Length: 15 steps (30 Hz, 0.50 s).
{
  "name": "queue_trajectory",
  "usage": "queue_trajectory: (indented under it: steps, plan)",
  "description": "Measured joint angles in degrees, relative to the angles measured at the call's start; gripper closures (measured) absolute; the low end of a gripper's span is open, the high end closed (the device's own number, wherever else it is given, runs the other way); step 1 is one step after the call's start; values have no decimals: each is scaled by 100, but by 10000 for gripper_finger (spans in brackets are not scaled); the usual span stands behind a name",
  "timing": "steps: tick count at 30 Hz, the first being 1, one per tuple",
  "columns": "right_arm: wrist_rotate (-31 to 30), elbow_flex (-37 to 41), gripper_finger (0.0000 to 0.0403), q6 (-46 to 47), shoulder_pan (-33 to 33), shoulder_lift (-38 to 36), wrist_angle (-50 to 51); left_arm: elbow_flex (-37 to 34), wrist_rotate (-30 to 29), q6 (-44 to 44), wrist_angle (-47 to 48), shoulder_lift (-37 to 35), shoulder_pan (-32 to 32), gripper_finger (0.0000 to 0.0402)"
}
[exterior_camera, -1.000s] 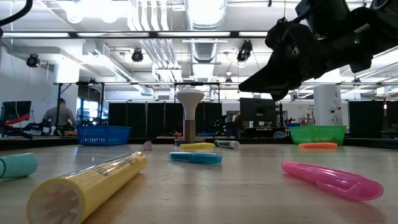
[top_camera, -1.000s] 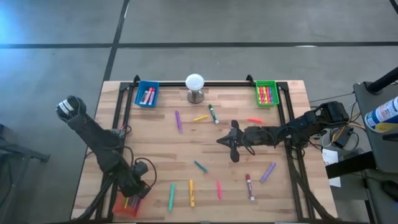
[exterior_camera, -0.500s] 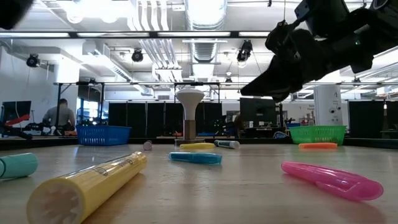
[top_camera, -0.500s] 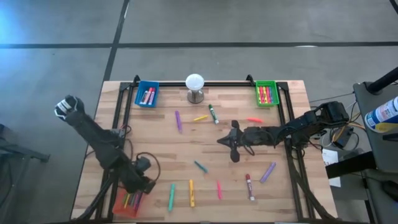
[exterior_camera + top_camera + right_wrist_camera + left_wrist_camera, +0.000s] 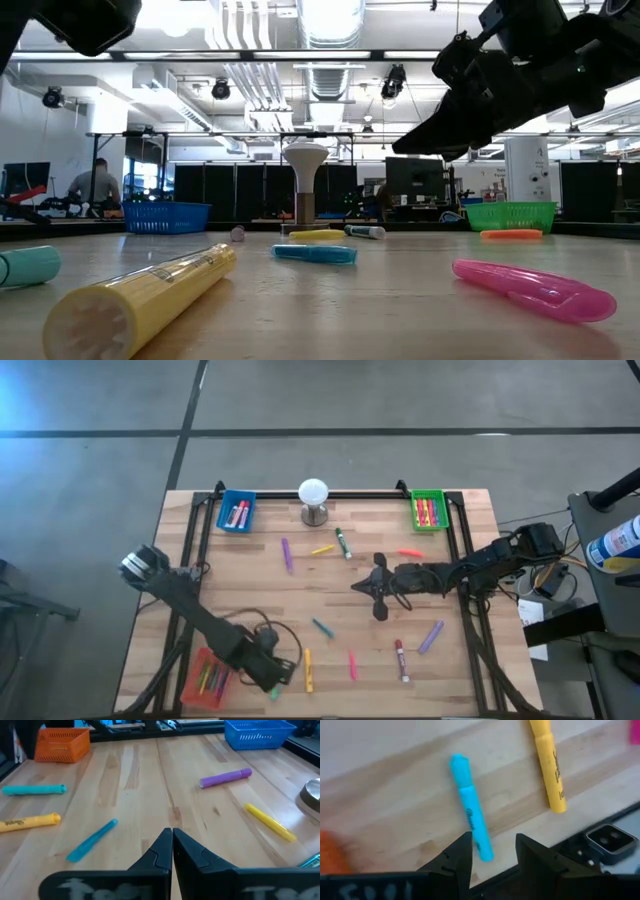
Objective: Pick & Place Markers
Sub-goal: Put the light blue highlighter pen into the green bin
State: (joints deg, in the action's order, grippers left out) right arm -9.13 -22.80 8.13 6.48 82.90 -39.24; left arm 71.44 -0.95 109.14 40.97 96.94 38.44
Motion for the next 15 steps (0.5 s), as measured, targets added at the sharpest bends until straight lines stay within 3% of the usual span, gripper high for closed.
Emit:
queue_trajectory:
  steps: [9,15]
  plan:
    - [0,66,394,-68,0,0,-4,1808,213,353,1257,1558,-9,256]
    - [2,98,394,-69,0,0,-38,2127,304,710,1359,2039,1,256]
